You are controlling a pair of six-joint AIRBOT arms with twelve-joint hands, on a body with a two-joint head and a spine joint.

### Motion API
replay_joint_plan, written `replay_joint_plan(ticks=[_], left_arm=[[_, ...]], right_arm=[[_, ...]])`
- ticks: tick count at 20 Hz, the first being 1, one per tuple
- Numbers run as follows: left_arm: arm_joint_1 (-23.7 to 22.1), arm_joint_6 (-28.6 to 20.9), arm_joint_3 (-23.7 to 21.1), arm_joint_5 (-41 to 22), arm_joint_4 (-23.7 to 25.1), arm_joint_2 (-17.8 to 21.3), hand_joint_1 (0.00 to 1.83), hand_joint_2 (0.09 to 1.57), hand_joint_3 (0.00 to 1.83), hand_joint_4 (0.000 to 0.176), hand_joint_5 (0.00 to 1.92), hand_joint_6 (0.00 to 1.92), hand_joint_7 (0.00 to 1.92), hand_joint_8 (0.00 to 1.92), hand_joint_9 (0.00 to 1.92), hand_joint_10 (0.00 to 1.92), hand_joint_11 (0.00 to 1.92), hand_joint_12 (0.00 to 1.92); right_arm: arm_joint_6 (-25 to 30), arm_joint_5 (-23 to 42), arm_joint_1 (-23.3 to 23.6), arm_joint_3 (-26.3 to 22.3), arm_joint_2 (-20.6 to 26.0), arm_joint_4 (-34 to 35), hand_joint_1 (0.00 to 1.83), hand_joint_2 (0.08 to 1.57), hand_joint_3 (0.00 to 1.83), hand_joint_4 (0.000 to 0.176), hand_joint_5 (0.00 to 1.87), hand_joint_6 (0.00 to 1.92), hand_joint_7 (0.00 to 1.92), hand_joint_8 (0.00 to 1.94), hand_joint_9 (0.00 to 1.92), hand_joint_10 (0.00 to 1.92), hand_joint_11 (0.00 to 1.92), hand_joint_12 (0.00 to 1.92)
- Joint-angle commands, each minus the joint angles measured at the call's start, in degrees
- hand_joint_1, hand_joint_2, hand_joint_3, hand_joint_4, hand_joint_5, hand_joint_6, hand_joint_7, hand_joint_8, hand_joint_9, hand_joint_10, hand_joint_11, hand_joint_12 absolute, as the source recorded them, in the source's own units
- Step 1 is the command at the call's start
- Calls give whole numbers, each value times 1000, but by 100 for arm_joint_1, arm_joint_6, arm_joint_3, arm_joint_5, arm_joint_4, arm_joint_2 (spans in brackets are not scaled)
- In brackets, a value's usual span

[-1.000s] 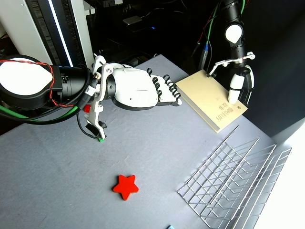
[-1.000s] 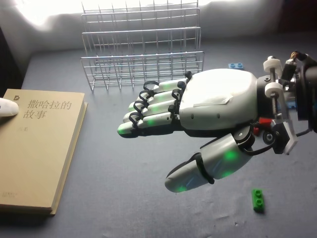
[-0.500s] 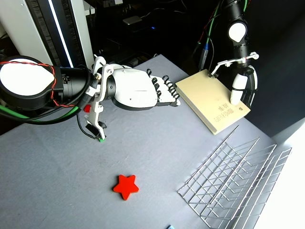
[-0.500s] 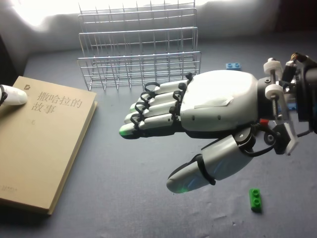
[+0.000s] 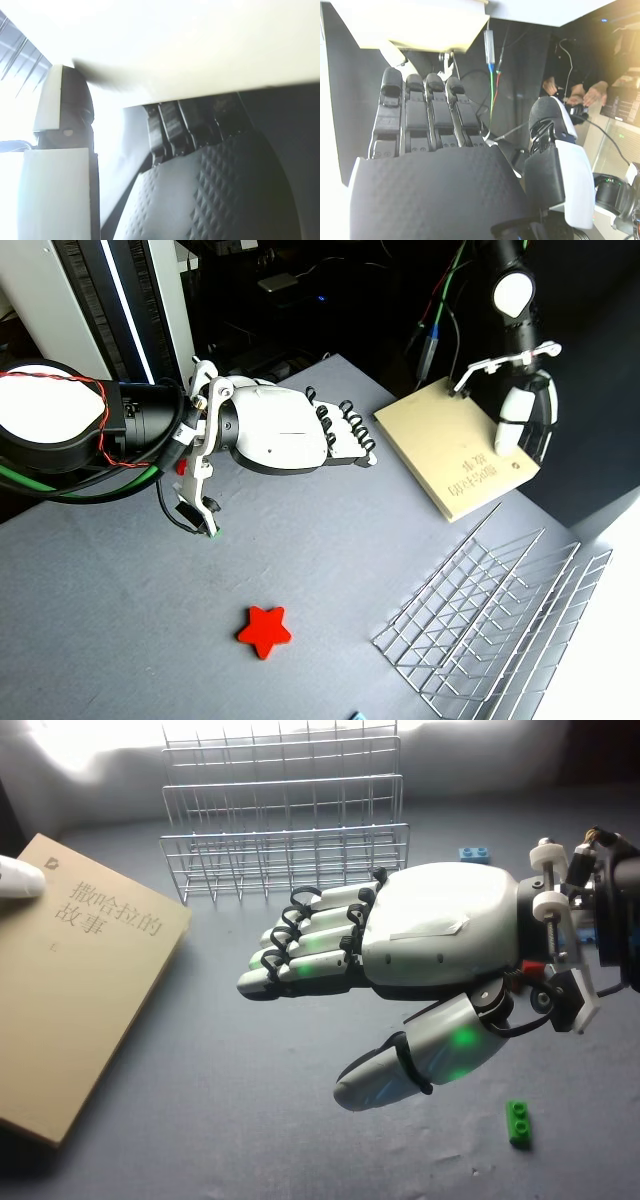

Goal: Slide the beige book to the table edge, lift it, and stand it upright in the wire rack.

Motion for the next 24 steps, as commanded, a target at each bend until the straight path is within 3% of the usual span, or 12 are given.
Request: replay_joint_plan(ticks=[1, 2, 4, 5, 7, 10, 11, 12, 14, 19, 20, 24], left_arm=[[-118, 14, -24, 331, -43, 120, 1346, 1211, 0, 0, 762, 1162, 802, 1329, 737, 1532, 552, 1628], [-213, 52, -47, 281, -43, 151, 1200, 1230, 5, 0, 741, 1247, 793, 1415, 702, 1415, 523, 1630], [-404, 68, -107, 265, -44, 227, 1170, 1238, 1, 0, 727, 1262, 799, 1440, 709, 1349, 512, 1615], [-493, 80, -146, 259, -44, 270, 1307, 1222, 1, 0, 713, 1240, 801, 1332, 735, 1497, 528, 1622], [-709, 240, -226, 175, -44, 364, 1333, 1225, 2, 0, 697, 1256, 788, 1319, 730, 1557, 524, 1633], [-987, 462, -409, 89, -45, 537, 1343, 1217, 0, 0, 725, 1213, 811, 1308, 728, 1548, 527, 1645], [-1030, 461, -484, 93, -47, 595, 1211, 1223, 2, 0, 745, 1226, 818, 1396, 720, 1429, 532, 1645], [-1069, 461, -551, 88, -51, 646, 1314, 1225, 2, 0, 718, 1223, 788, 1371, 715, 1544, 535, 1654], [-1141, 461, -683, 78, -52, 747, 1339, 1226, 0, 0, 708, 1233, 780, 1342, 718, 1579, 529, 1650], [-1502, 528, -824, 61, -51, 895, 1342, 1217, 1, 0, 725, 1224, 792, 1330, 734, 1544, 545, 1625], [-1640, 532, -837, 164, -54, 921, 1174, 1230, 4, 0, 738, 1266, 808, 1412, 726, 1379, 546, 1629], [-1837, 532, -1000, 745, -278, 1002, 1165, 1223, 0, 0, 758, 1282, 823, 1349, 763, 1301, 568, 1601]], right_arm=[[11, 287, 28, -10, 31, 269, 0, 1162, 0, 0, 81, 1, 82, 0, 65, 1, 0, 272], [9, 286, 27, -10, 31, 269, 0, 1162, 0, 0, 101, 1, 99, 1, 87, 2, 0, 336], [7, 278, 25, -10, 34, 269, 0, 1164, 0, 0, 99, 3, 88, 4, 77, 5, 0, 311], [6, 275, 24, -10, 34, 269, 0, 1168, 1, 0, 100, 1, 94, 2, 78, 3, 0, 320], [-2, 270, 20, -10, 35, 269, 0, 1171, 2, 0, 99, 1, 94, 2, 81, 3, 0, 324], [-12, 264, 15, -10, 36, 268, 0, 1167, 0, 0, 117, 2, 118, 2, 110, 2, 0, 392], [-13, 263, 12, -10, 36, 268, 0, 1171, 1, 0, 100, 0, 105, 1, 96, 0, 0, 363], [-15, 262, 10, -10, 36, 267, 0, 1176, 2, 0, 107, 3, 112, 3, 103, 3, 0, 388], [-16, 259, 7, -11, 39, 267, 0, 1174, 0, 0, 128, 5, 125, 4, 109, 2, 0, 377], [-18, 251, -7, -11, 42, 267, 0, 1173, 0, 0, 122, 1, 110, 2, 89, 3, 0, 328], [-19, 250, -9, -11, 42, 267, 0, 1182, 3, 0, 102, 1, 90, 1, 71, 2, 0, 276], [-22, 245, -27, -11, 40, 263, 0, 1183, 2, 0, 128, 5, 111, 6, 90, 7, 0, 313]])
